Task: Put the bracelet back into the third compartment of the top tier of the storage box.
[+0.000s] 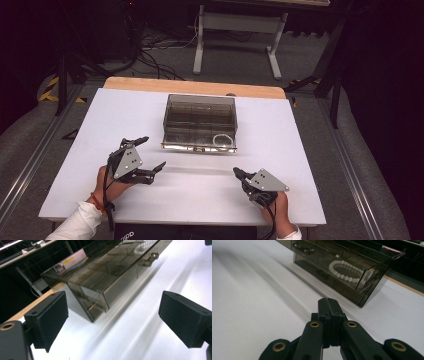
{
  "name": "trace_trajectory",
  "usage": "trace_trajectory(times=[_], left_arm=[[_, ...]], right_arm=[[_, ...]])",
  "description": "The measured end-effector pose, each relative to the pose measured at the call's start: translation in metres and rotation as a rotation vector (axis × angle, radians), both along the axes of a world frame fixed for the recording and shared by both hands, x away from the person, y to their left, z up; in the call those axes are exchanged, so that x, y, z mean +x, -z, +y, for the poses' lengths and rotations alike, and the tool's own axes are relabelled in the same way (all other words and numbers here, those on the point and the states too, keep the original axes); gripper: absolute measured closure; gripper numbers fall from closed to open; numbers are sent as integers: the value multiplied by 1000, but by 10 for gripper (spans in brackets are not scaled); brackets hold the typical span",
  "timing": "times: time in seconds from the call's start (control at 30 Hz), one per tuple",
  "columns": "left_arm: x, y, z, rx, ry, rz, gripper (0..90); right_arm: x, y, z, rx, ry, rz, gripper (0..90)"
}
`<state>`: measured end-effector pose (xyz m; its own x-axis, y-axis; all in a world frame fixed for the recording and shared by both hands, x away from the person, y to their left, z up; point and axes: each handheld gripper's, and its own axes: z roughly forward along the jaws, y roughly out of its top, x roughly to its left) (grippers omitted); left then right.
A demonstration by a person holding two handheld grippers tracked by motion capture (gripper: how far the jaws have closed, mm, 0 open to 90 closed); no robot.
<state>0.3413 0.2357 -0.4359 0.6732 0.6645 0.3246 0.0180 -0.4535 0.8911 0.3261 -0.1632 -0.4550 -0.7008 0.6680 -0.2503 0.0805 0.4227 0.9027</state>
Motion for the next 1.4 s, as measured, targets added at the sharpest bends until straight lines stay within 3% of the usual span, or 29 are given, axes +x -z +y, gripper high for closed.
trace_trajectory(times=[0.3, 0.6, 0.83, 1.1, 1.4], left_arm=[[-5, 10, 17, 3, -19, 27, 77], [-12, 18, 33, 33, -51, 46, 92], [-16, 22, 46, 15, -64, 59, 86], [-22, 24, 53, 2, -64, 66, 82], [-25, 25, 62, 4, -80, 61, 78]], right_arm=[[1, -1, 2, -1, 0, -6, 900], [9, -8, 7, -4, -7, -27, 900], [19, -13, 11, -4, 10, -26, 900], [29, -19, 27, -18, -4, -41, 900], [38, -20, 45, -38, -25, -28, 900]])
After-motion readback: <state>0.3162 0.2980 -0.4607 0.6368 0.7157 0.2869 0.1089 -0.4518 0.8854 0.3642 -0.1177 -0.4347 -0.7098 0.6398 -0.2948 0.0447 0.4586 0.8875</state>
